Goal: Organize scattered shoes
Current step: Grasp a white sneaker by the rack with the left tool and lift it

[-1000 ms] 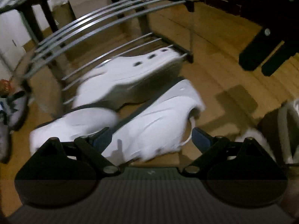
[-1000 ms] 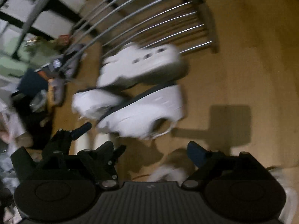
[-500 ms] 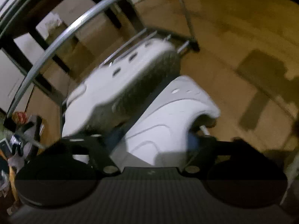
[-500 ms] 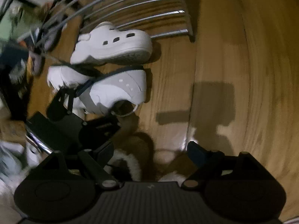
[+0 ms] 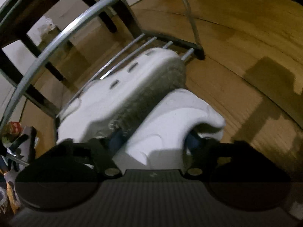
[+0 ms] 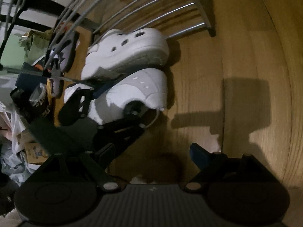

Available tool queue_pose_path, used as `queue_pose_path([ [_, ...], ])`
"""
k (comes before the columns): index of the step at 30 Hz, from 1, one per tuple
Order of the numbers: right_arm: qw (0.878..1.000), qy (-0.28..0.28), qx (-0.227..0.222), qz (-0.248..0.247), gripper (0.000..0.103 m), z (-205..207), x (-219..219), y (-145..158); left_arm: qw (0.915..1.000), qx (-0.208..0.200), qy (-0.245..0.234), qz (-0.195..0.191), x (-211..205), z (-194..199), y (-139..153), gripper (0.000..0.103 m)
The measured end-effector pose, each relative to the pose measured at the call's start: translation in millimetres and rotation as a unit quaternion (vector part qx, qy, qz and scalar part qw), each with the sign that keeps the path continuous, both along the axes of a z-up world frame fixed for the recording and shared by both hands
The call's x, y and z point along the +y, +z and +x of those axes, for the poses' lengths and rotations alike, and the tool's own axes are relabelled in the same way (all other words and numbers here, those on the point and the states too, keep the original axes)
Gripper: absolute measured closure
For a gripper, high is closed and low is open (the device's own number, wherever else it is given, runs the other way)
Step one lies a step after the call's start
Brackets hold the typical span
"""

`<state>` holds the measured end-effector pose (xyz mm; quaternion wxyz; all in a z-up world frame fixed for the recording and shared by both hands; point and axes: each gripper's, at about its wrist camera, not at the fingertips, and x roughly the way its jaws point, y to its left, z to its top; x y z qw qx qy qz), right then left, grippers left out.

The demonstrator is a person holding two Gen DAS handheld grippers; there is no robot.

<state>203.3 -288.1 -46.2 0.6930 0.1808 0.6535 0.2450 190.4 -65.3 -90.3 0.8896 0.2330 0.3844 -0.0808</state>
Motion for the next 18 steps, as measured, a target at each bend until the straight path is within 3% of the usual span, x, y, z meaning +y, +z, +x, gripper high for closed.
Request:
queue_pose_path([
  [2,1.0,-0.012,0.0,-0.001,0.016,1,-6,-5,0.9994,-0.01,0.008,-0.033,9,-3,9,0.066],
  [5,1.0,-0.019,0.002,-0.001,0.016,4,-14,-8,0.9982,-0.051,0.001,-0.03,9,-20,21,0.079],
  [9,1.0,-0.009,-0.019,-0.02,0.016,2,-20,-7,0.9957,-0.082,0.0,-0.042,15,-38,34,0.082],
  [14,1.0,-0.005,-0.02,-0.008,0.016,-2,-21,-6,0.9926,-0.105,-0.001,-0.062,36,-58,57,0.085],
  [18,1.0,0.013,-0.025,0.011,0.016,-2,-15,2,0.9923,-0.088,-0.021,-0.085,49,-78,73,0.086],
])
